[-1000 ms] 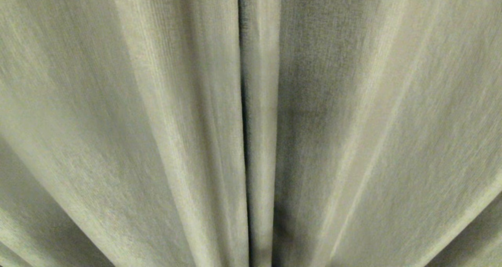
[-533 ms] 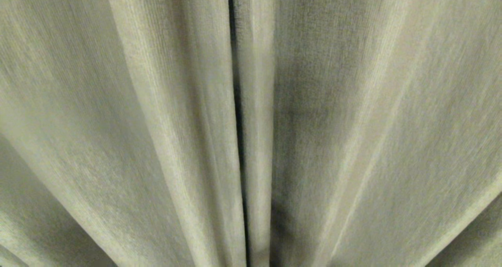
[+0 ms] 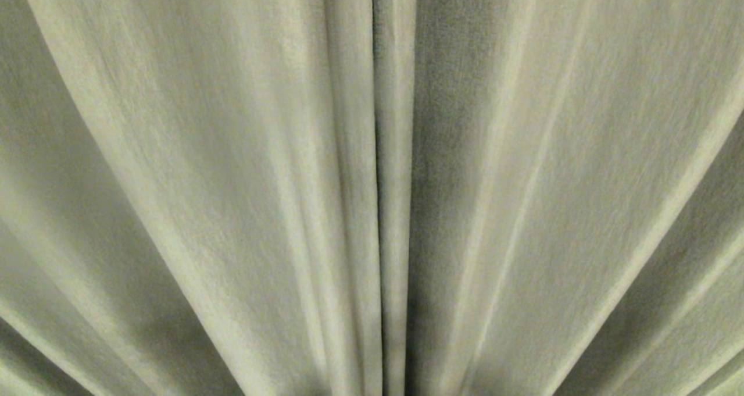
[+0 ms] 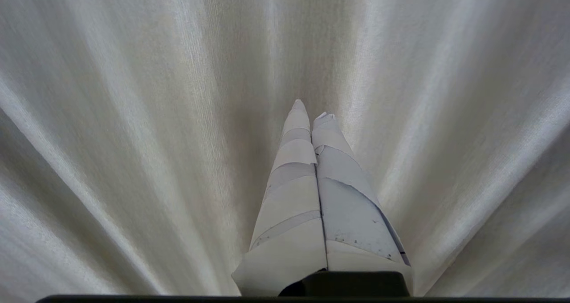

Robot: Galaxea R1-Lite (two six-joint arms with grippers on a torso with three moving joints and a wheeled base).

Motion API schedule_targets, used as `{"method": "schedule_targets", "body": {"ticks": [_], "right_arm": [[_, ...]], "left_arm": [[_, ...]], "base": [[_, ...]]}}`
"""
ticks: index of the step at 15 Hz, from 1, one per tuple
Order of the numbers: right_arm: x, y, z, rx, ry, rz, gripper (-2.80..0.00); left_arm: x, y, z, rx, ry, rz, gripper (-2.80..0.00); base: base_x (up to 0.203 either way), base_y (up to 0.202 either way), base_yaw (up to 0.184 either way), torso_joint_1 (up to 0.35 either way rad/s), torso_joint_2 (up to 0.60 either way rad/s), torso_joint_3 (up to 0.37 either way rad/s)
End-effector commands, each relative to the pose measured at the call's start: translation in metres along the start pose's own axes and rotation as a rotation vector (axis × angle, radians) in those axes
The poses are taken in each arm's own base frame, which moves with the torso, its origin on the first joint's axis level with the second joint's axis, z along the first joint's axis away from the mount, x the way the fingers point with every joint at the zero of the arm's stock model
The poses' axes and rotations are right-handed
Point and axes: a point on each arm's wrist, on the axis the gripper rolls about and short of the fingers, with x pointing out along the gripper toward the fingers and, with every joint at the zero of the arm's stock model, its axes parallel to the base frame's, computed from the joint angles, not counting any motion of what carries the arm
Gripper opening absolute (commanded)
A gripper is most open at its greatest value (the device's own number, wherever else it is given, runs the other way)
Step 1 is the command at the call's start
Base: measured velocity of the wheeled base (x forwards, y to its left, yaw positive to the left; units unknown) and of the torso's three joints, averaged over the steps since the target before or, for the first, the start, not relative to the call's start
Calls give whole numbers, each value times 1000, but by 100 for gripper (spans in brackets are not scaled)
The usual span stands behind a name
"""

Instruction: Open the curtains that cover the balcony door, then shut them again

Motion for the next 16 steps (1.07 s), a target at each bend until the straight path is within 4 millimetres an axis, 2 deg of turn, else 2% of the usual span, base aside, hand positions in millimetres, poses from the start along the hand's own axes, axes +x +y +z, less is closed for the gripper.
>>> {"method": "schedule_targets", "body": {"ticks": [1, 11, 16], "right_arm": [[0, 0, 0, -1, 2, 1, -280], [0, 0, 0, 1, 2, -1, -280], [0, -1, 0, 100, 1, -41, -280]], "left_arm": [[0, 0, 0, 0, 0, 1, -280], [0, 0, 0, 1, 0, 1, -280], [0, 0, 0, 0, 0, 1, -280]], "base": [[0, 0, 0, 0, 0, 0], [0, 0, 0, 0, 0, 0], [0, 0, 0, 0, 0, 0]]}}
